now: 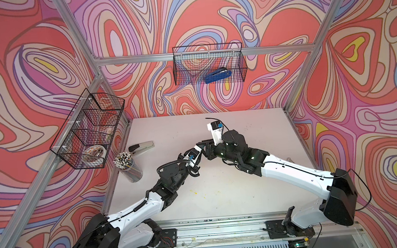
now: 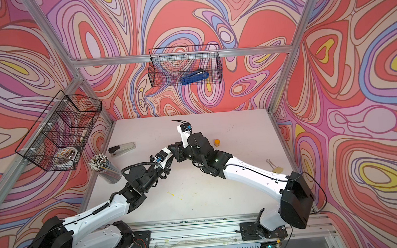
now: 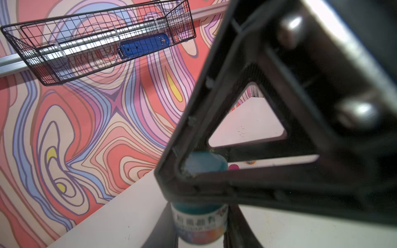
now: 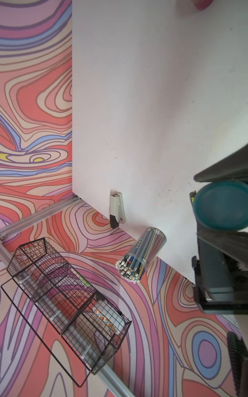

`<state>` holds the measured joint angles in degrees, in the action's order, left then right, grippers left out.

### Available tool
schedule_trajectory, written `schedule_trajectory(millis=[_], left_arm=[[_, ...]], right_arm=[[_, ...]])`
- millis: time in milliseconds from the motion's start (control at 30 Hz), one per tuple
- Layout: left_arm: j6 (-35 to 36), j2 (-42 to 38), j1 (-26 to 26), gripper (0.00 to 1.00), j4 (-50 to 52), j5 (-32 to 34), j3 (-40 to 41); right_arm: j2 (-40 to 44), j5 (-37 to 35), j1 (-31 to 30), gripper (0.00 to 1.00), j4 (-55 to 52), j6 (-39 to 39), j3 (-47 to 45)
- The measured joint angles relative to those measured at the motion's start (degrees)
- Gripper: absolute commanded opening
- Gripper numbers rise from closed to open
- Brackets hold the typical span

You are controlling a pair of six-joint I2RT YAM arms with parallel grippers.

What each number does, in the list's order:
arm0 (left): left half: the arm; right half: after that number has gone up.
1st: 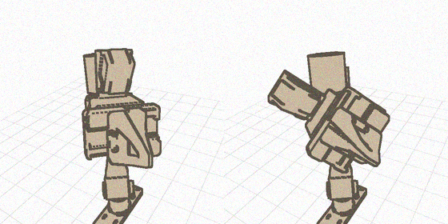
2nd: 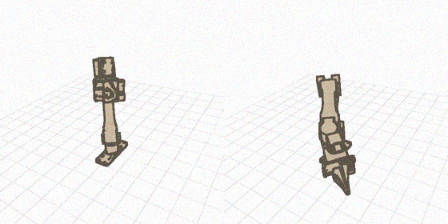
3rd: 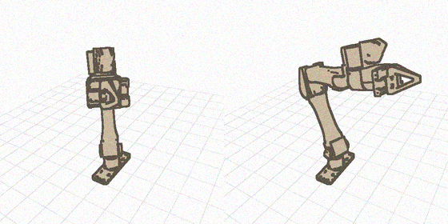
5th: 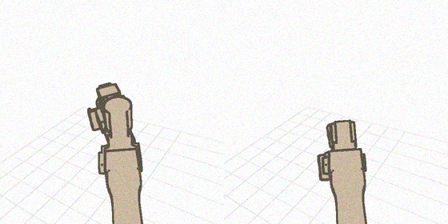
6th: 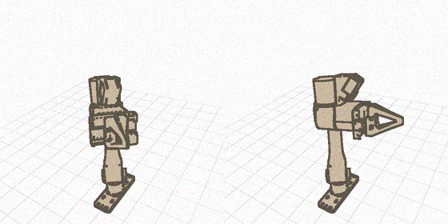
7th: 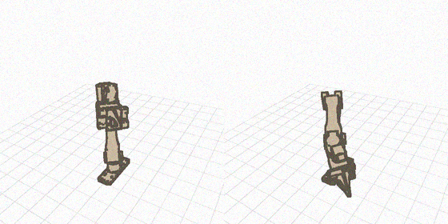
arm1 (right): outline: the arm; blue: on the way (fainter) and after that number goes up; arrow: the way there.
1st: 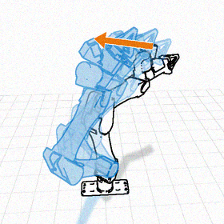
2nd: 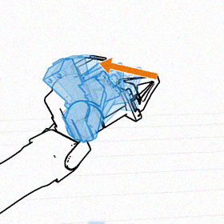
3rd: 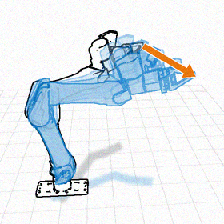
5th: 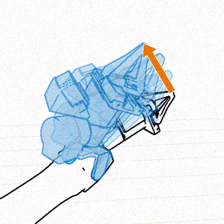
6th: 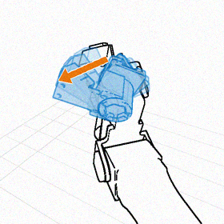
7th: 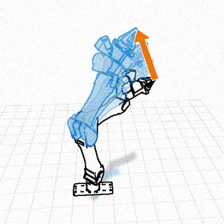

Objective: Close the paint jar lid
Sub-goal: Screw the lid onto the paint jar.

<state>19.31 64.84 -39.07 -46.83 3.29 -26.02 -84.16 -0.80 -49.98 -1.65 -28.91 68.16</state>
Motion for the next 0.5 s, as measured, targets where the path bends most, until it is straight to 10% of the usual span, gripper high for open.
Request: schedule_trajectory(millis=[500], left_arm=[[2.8,6.1,-3.0,0.30,-9.8,10.7,-0.2]], right_arm=[[-2.0,-8.7,-1.9,0.29,2.3,-5.7,1.2]])
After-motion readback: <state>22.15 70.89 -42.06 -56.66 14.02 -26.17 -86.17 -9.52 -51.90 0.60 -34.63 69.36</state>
